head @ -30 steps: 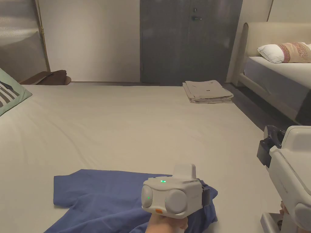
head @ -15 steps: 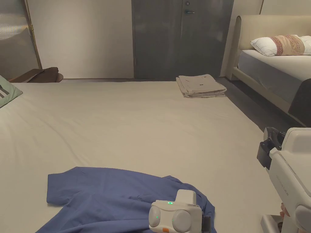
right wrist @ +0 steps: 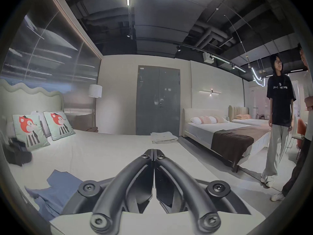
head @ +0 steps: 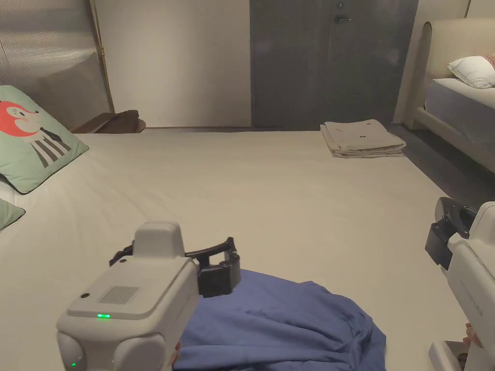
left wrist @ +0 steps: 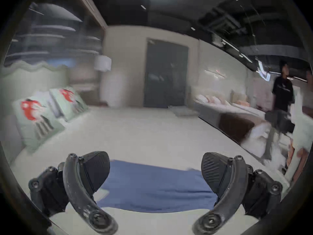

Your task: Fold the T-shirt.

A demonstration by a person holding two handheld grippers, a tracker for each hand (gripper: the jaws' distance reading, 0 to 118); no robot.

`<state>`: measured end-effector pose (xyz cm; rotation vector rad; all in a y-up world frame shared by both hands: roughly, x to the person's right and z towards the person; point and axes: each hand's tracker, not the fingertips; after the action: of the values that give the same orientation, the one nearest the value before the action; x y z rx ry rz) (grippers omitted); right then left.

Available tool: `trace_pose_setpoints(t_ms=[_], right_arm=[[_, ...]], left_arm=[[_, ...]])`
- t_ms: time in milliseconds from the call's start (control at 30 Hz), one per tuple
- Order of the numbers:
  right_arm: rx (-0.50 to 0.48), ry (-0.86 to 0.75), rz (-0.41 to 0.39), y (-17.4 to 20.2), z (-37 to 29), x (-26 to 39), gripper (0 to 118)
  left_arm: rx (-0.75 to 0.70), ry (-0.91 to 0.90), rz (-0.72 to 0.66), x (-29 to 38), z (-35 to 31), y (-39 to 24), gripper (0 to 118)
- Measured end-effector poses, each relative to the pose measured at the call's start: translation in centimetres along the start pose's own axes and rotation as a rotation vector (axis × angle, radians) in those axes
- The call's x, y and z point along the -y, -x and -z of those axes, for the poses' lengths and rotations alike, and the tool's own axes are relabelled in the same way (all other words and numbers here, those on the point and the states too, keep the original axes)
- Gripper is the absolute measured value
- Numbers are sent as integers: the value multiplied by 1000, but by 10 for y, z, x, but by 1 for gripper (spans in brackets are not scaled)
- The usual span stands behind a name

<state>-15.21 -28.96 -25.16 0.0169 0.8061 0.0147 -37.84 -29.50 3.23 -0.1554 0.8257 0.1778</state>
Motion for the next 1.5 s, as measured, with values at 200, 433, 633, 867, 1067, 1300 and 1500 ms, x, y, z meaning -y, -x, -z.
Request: trace_pose_setpoints(t_ms=[200,433,633,867,1067,1300,1500], right_arm=[[-42,-4,3,15,1,0,0],[-48,1,6,14,4,2,0],[-38,12,7,7,4,9,0],[-38,70,-9,1,6,30,0],[-32,119,-21,-3,5,48,0],[-28,173,-34,-6,2,62,0],[-58,354,-33,-11,23,88,42]], left_arm=[[-194,-140,-9,-14,-53,52,55],[-232,-107,2,-11,-63,66,1],[-187,145,-2,21,-52,63,1],[-88,541,-113,113,-29,68,83],[-104,701,-69,172,-21,60,104],[-130,719,-37,187,-22,44,71],[-102,700,3,181,-23,31,8]])
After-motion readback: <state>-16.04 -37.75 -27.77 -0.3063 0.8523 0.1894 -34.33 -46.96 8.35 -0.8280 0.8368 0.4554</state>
